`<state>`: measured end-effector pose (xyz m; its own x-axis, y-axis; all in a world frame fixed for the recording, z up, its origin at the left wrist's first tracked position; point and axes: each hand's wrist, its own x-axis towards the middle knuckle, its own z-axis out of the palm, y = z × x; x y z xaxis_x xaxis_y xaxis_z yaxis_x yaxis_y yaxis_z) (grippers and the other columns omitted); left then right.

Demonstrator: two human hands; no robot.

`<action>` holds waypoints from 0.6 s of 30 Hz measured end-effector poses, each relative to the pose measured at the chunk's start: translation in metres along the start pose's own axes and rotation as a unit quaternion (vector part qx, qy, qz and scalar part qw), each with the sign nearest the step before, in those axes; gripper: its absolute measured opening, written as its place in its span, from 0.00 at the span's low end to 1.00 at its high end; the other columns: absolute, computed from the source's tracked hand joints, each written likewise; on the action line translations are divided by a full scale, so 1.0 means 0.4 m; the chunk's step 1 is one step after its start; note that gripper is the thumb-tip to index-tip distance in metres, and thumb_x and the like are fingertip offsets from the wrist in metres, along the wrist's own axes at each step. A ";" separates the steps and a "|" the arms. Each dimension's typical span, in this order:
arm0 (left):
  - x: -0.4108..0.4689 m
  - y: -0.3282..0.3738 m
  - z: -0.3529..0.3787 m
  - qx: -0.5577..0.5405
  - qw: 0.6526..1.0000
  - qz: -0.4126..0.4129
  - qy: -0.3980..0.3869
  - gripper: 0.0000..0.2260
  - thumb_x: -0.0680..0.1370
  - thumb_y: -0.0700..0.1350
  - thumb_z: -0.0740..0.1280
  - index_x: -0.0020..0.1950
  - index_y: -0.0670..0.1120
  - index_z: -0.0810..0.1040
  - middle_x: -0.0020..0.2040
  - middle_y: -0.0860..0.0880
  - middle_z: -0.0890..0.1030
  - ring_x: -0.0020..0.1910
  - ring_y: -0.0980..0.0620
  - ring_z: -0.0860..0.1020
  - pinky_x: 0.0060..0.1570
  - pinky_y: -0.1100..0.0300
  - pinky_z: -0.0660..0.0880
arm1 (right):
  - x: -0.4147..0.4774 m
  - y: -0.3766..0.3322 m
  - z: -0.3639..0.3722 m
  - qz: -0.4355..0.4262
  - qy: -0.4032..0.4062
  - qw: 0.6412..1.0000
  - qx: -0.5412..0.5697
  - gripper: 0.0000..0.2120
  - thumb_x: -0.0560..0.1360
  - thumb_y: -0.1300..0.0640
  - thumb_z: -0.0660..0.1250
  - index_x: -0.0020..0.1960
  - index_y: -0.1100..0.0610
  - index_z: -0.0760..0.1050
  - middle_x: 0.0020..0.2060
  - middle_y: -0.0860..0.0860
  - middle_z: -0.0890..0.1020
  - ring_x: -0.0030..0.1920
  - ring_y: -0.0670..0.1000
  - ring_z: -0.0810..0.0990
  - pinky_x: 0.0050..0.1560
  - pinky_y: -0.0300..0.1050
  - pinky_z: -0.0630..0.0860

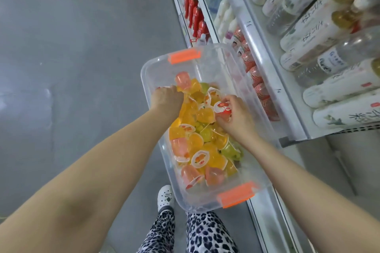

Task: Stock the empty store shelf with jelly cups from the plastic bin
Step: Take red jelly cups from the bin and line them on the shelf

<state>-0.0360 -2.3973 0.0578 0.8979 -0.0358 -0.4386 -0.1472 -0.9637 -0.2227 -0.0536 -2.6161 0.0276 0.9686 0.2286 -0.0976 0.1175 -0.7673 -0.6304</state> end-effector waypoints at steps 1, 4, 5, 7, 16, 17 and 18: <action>0.000 -0.001 0.001 -0.004 1.000 0.005 0.000 0.18 0.77 0.40 0.65 0.67 0.49 0.73 0.59 0.46 0.74 0.58 0.42 0.76 0.48 0.53 0.71 | -0.004 0.004 -0.001 -0.001 0.002 1.000 0.008 0.25 0.66 0.42 0.65 0.60 0.50 0.69 0.51 0.44 0.73 0.50 0.46 0.73 0.46 0.40 0.68; -0.005 -0.006 0.000 -0.021 0.999 0.041 -0.010 0.20 0.78 0.41 0.66 0.68 0.53 0.70 0.61 0.44 0.72 0.59 0.39 0.74 0.52 0.50 0.73 | -0.011 0.015 0.001 0.005 0.005 1.000 0.011 0.24 0.67 0.41 0.66 0.60 0.48 0.68 0.51 0.43 0.72 0.50 0.45 0.74 0.44 0.37 0.68; -0.007 -0.007 -0.001 -0.024 0.998 0.055 -0.014 0.21 0.77 0.41 0.67 0.68 0.53 0.70 0.61 0.43 0.71 0.60 0.39 0.73 0.53 0.49 0.73 | -0.013 0.019 0.002 0.009 0.008 1.000 0.010 0.23 0.68 0.44 0.69 0.60 0.47 0.67 0.52 0.43 0.72 0.50 0.46 0.74 0.44 0.37 0.69; -0.012 -0.008 -0.004 -0.041 0.997 0.068 -0.016 0.22 0.76 0.42 0.68 0.69 0.51 0.69 0.62 0.43 0.72 0.61 0.38 0.73 0.57 0.48 0.73 | -0.023 0.024 0.003 0.012 0.017 1.000 0.013 0.22 0.71 0.48 0.72 0.60 0.47 0.66 0.54 0.45 0.73 0.51 0.46 0.75 0.47 0.40 0.71; -0.121 0.011 -0.047 -0.271 0.956 0.080 0.083 0.18 0.70 0.52 0.70 0.57 0.48 0.76 0.51 0.45 0.81 0.49 0.43 0.78 0.43 0.57 0.69 | -0.127 -0.010 -0.061 -0.001 0.083 0.995 -0.056 0.22 0.73 0.39 0.66 0.63 0.45 0.67 0.57 0.46 0.76 0.55 0.46 0.76 0.52 0.43 0.75; -0.136 0.015 -0.049 -0.277 0.952 0.092 0.090 0.18 0.71 0.52 0.69 0.59 0.49 0.76 0.52 0.45 0.81 0.50 0.43 0.78 0.45 0.57 0.68 | -0.143 -0.017 -0.075 0.001 0.090 0.994 -0.065 0.22 0.73 0.38 0.65 0.63 0.45 0.67 0.57 0.46 0.75 0.55 0.47 0.76 0.52 0.44 0.75; -0.150 0.019 -0.052 -0.281 0.949 0.106 0.097 0.19 0.72 0.53 0.69 0.61 0.50 0.76 0.54 0.45 0.79 0.52 0.43 0.77 0.45 0.57 0.67 | -0.159 -0.025 -0.090 0.004 0.098 0.993 -0.069 0.22 0.73 0.38 0.64 0.63 0.45 0.67 0.57 0.47 0.75 0.55 0.47 0.76 0.52 0.43 0.73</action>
<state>-0.0826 -2.4080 0.1004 0.9405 -0.2405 -0.2401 -0.1382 -0.9161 0.3764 -0.1083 -2.6445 0.0677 0.9920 0.1117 0.0583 0.1257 -0.8468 -0.5168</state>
